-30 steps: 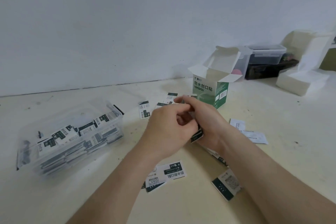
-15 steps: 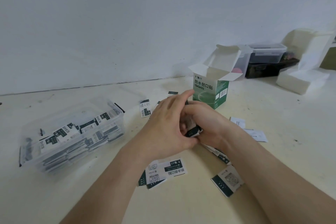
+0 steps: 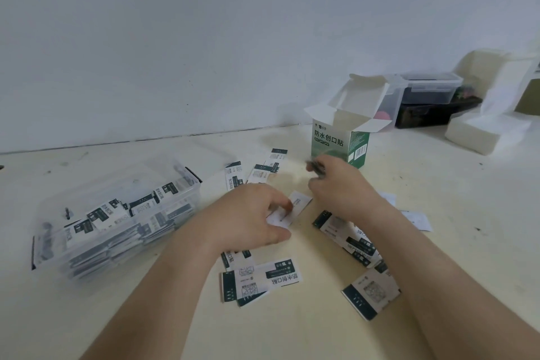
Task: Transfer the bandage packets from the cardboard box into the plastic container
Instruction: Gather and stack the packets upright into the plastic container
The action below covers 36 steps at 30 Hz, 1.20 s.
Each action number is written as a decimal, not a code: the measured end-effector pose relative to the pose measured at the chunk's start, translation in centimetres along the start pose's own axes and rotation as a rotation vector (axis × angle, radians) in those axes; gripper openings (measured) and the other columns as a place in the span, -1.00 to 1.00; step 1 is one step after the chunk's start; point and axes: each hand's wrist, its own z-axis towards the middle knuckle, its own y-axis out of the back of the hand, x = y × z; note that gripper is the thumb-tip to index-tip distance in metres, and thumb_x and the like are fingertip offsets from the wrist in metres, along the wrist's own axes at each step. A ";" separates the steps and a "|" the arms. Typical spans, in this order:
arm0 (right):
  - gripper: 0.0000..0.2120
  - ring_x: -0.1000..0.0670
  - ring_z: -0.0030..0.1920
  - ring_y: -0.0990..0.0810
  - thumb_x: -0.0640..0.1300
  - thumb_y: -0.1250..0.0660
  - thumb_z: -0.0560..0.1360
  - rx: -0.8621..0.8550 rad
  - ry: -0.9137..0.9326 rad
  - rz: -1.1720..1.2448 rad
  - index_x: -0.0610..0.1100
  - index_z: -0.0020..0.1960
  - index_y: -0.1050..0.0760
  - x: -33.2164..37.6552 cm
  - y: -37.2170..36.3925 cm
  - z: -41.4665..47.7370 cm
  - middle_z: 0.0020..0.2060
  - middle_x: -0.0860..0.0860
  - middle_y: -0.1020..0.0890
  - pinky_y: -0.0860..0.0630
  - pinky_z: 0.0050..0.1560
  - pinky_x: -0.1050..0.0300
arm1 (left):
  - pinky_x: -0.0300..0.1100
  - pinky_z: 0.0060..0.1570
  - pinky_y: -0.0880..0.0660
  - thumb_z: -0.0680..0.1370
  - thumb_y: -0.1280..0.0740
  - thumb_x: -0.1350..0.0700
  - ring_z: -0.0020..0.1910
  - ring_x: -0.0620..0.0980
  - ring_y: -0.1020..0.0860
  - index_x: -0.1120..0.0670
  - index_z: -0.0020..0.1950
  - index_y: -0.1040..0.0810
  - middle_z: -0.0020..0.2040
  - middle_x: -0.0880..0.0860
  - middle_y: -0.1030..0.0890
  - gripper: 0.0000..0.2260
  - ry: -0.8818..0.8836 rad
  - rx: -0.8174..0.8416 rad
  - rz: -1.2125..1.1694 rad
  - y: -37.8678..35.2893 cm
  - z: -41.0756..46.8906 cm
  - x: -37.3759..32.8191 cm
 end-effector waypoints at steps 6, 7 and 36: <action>-0.78 -0.07 -0.09 -0.52 -0.29 -0.22 0.47 0.071 0.071 -0.044 -0.12 0.07 -0.52 0.5 -0.8 -0.3 -0.12 -0.02 -0.57 -0.43 -0.14 0.14 | -0.15 0.12 -0.47 0.51 -0.31 0.11 0.13 -0.04 -0.54 -0.06 0.29 -0.49 0.16 -0.06 -0.59 -0.65 0.001 -0.085 0.150 -0.2 0.8 -0.3; -0.78 -0.04 -0.10 -0.52 -0.30 -0.24 0.47 0.083 0.079 -0.018 -0.11 0.05 -0.53 0.6 -0.8 -0.3 -0.15 0.00 -0.57 -0.43 -0.16 0.17 | -0.17 0.15 -0.45 0.52 -0.32 0.11 0.17 -0.04 -0.52 -0.07 0.35 -0.44 0.22 -0.06 -0.56 -0.60 0.014 -0.095 0.135 -0.3 0.8 -0.3; -0.89 0.00 -0.45 -0.44 -0.18 -0.20 0.52 0.329 -0.354 1.375 -0.18 -0.13 -0.45 2.6 -0.2 -1.2 -0.44 -0.04 -0.42 -0.36 -0.40 0.18 | -0.34 0.31 -0.16 0.26 -0.57 -0.02 0.35 -0.19 -0.14 -0.22 0.51 -0.12 0.42 -0.18 -0.22 -0.06 -0.159 -0.453 -0.134 -1.1 1.1 -2.5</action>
